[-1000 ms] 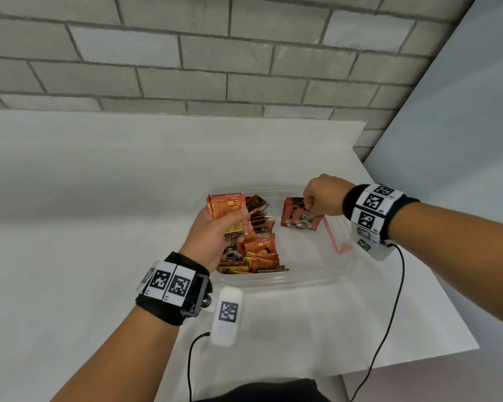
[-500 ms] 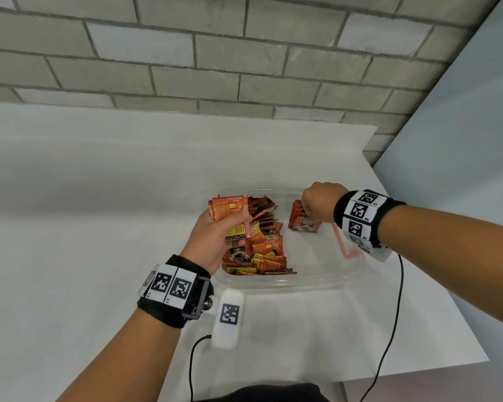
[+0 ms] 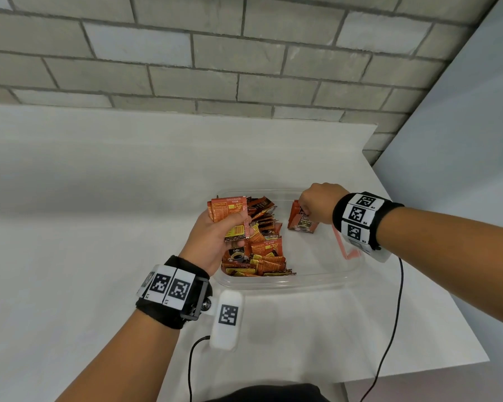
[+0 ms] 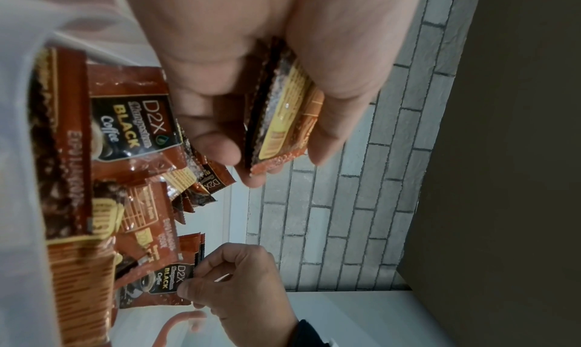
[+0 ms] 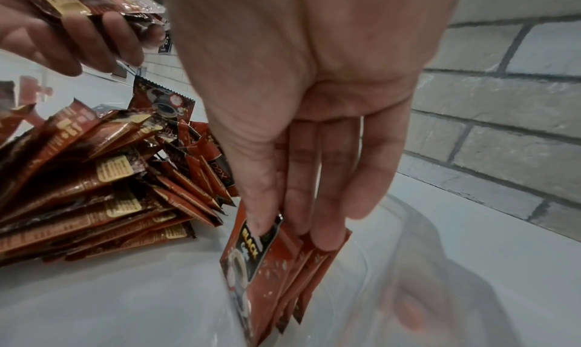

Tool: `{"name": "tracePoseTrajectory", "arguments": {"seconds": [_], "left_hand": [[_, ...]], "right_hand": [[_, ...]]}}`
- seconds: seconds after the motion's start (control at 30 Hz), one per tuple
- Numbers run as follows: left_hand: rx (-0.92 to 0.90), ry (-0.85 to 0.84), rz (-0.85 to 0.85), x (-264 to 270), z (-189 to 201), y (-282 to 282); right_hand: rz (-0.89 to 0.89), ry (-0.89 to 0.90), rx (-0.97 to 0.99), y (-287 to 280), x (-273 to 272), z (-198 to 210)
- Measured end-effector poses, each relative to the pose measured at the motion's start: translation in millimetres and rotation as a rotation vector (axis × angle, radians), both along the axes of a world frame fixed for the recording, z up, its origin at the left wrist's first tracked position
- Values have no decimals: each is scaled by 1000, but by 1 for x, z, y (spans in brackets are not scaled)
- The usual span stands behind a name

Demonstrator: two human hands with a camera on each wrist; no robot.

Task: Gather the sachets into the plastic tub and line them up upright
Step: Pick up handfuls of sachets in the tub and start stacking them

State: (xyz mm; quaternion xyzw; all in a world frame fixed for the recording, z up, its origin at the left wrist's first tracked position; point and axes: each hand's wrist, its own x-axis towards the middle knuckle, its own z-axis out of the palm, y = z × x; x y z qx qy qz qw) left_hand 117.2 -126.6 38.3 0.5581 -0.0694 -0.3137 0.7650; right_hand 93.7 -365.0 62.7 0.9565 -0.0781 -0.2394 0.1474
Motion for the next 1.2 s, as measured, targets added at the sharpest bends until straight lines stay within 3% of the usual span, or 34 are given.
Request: {"name": "tracePoseTrajectory", "arguments": {"seconds": [0.27, 0.5, 0.77, 0.93, 1.2], "left_hand": [[-4, 29, 13, -1, 3, -2], [-67, 156, 31, -4, 7, -10], [-36, 160, 9, -10, 5, -14], [-58, 159, 31, -10, 4, -8], [-113, 187, 50, -6, -1, -3]], "right_hand": [[14, -32, 25, -5, -4, 3], [-87, -190, 183, -16, -18, 13], [-51, 18, 258, -2, -22, 5], [83, 229, 137, 25, -19, -4], [26, 399, -37, 52, -5, -8]]}}
